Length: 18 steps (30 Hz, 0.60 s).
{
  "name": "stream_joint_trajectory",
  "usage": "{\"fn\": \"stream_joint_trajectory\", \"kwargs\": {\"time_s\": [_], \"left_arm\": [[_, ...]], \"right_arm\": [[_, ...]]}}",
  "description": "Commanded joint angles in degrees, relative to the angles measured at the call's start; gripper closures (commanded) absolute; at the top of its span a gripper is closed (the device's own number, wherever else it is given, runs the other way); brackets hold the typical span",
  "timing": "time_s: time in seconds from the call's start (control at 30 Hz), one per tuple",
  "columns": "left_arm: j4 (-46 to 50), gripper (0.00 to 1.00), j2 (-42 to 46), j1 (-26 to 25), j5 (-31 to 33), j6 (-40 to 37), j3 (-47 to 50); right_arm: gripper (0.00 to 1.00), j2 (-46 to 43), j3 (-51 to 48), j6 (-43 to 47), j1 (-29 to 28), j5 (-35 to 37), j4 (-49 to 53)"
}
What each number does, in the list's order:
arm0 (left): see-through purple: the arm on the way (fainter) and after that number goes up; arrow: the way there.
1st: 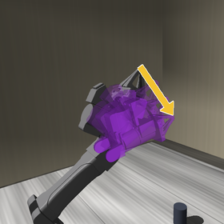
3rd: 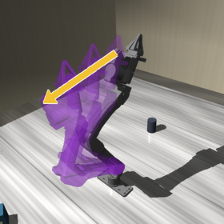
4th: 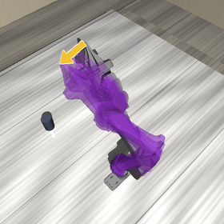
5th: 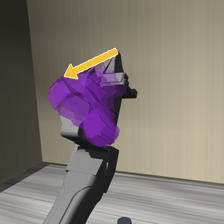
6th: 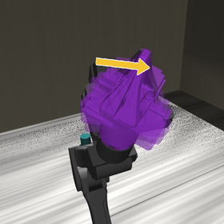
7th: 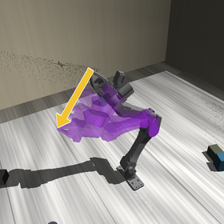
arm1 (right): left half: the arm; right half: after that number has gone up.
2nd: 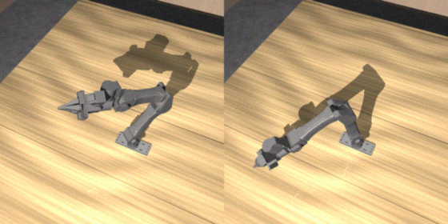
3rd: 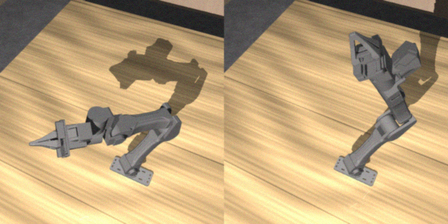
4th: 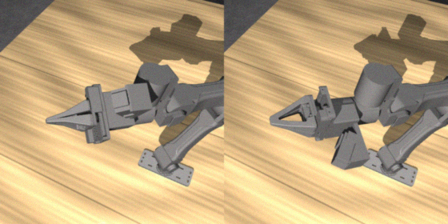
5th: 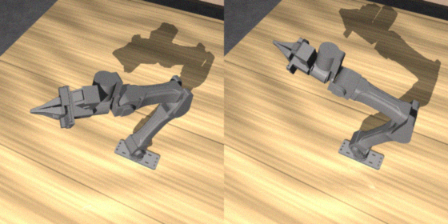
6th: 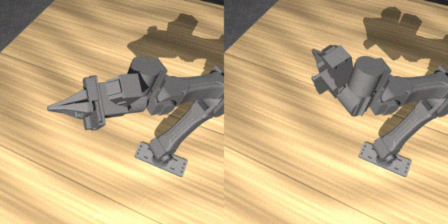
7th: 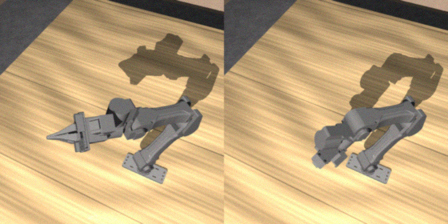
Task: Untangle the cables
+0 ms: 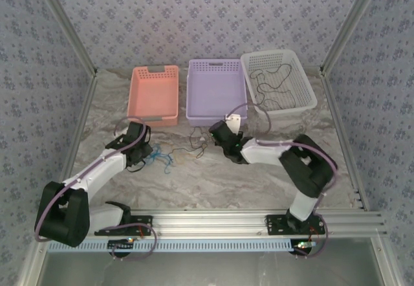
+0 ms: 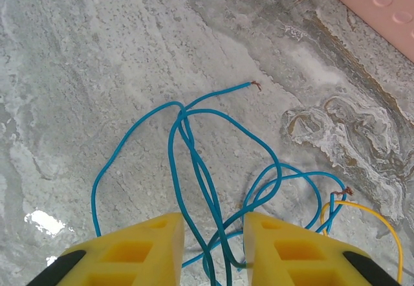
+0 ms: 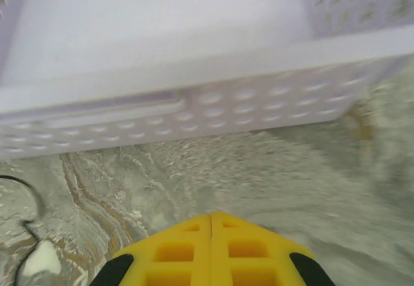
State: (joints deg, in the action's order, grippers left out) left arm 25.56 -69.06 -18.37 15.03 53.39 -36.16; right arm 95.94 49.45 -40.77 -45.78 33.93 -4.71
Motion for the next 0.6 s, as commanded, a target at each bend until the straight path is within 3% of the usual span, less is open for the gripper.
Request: {"fn": "stream_joint_trajectory", "kwargs": {"time_s": [0.0,0.13,0.37,0.57], "left_arm": [[0.63,0.76,-0.17,0.44,1.22,-0.45,0.31],[0.23,0.77,-0.73,0.44,1.03,-0.29,0.25],[0.36,0.78,-0.99,0.44,1.15,-0.39,-0.23],[1.56,0.81,-0.24,0.36,0.62,-0.47,-1.41]], "right_arm": [[1.0,-10.83,-3.7,-0.55,1.34,6.39,5.48],[1.0,-24.06,-5.83,4.18,4.57,6.36,10.5],[1.0,-39.71,-5.29,12.02,11.33,2.62,18.67],[1.0,-46.32,-3.02,14.37,15.98,-0.79,23.5]]}}
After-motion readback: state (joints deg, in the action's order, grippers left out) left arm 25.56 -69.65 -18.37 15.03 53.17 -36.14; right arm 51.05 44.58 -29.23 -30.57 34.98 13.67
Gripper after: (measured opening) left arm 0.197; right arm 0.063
